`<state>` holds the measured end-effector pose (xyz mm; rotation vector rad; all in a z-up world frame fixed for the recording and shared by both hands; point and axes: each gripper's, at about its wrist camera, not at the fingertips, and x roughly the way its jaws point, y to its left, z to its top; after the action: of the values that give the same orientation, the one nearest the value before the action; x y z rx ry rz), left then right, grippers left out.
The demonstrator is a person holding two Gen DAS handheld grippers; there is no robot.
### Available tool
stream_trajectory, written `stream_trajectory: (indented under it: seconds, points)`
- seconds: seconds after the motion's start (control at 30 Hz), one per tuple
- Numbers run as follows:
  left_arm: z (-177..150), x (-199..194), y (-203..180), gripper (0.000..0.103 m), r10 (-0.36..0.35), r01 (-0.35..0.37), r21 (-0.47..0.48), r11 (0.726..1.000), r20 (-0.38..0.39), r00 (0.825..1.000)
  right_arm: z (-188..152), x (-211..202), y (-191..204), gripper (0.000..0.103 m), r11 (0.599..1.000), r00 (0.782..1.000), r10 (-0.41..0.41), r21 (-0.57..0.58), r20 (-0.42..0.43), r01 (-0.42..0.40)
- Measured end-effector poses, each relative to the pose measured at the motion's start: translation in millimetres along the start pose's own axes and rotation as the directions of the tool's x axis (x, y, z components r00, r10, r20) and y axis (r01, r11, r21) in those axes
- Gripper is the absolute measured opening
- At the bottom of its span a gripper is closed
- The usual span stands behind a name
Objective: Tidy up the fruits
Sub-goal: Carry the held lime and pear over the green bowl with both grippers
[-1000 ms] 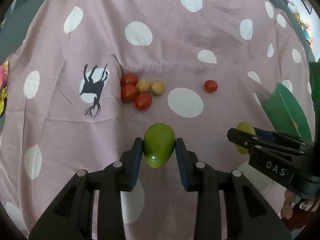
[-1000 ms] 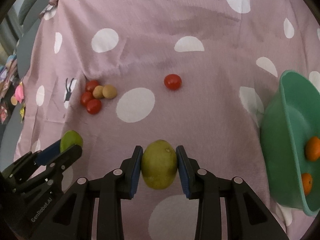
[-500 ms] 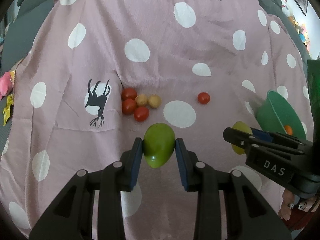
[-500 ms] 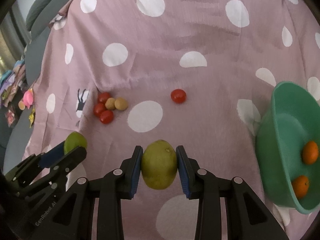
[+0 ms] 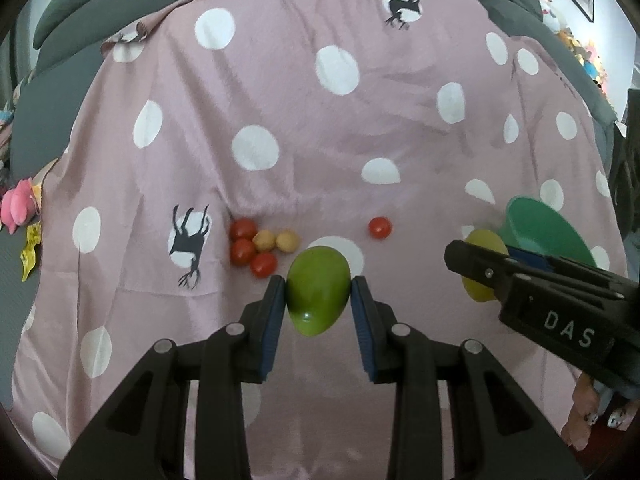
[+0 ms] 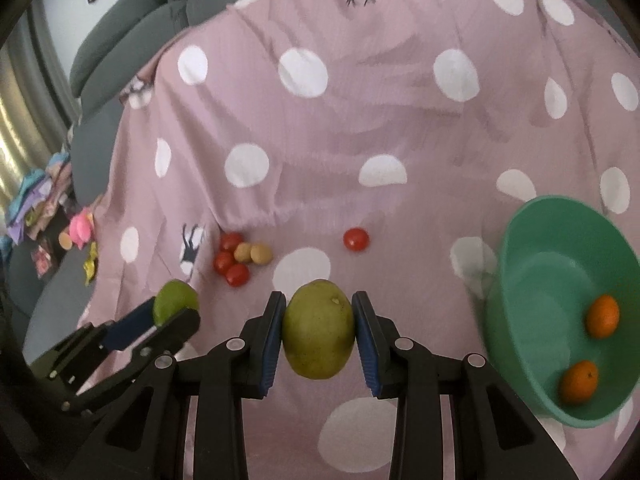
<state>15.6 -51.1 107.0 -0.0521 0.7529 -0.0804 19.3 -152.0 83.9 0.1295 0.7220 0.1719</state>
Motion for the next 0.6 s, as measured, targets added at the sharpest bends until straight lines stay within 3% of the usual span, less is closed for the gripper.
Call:
stream_trajectory:
  seconds: [0.33,0.6]
  points:
    - [15.1,-6.4,-42.3,0.033,-0.028,0.026,0.051,0.998,0.036,0.999,4.9,-37.3,-25.5,0.037,0.998,0.994,-0.014,0.058,0.111,0.008]
    - [26.5,-8.2,-79.7,0.033,-0.109,0.104,0.092,0.990,0.050,0.993,3.9,-63.2,-65.3,0.037,0.984,0.978,-0.106,0.158,0.177,0.078]
